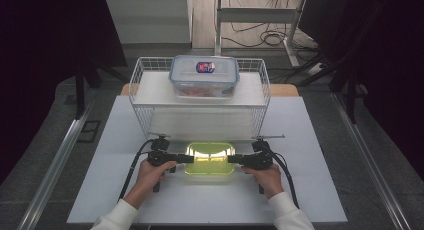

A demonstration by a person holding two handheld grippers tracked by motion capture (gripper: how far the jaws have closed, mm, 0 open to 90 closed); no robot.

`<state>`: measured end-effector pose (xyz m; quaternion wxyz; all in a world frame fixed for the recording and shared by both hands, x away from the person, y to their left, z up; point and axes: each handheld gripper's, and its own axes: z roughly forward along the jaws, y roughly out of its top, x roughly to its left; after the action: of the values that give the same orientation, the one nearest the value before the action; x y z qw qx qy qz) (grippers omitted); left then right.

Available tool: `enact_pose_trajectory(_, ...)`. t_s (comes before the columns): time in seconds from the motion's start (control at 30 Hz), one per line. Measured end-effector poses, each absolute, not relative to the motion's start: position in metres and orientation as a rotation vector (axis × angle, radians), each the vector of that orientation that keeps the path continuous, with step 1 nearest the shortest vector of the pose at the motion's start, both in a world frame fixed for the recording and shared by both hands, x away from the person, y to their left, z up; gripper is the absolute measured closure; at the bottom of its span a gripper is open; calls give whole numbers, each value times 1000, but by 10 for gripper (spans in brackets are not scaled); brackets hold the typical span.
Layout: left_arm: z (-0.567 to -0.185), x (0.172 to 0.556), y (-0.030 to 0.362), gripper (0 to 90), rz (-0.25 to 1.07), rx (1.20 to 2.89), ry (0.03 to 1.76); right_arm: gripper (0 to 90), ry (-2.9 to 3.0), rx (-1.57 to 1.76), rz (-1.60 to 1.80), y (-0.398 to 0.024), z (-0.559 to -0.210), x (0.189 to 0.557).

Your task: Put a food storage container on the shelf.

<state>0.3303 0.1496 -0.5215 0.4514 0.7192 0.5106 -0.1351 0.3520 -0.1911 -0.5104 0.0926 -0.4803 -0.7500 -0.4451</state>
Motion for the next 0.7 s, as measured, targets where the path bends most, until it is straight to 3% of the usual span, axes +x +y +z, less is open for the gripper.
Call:
enact_pose_trajectory(0.23,-524,325,153,718,-348,1731,1266,735,-2228,-1427,-1337,-191,-507,346)
enact_pose_trajectory(0.7,-512,308,152,781,-233,1742,1211,795,-2251,-1400,-1388,-194,-500,336)
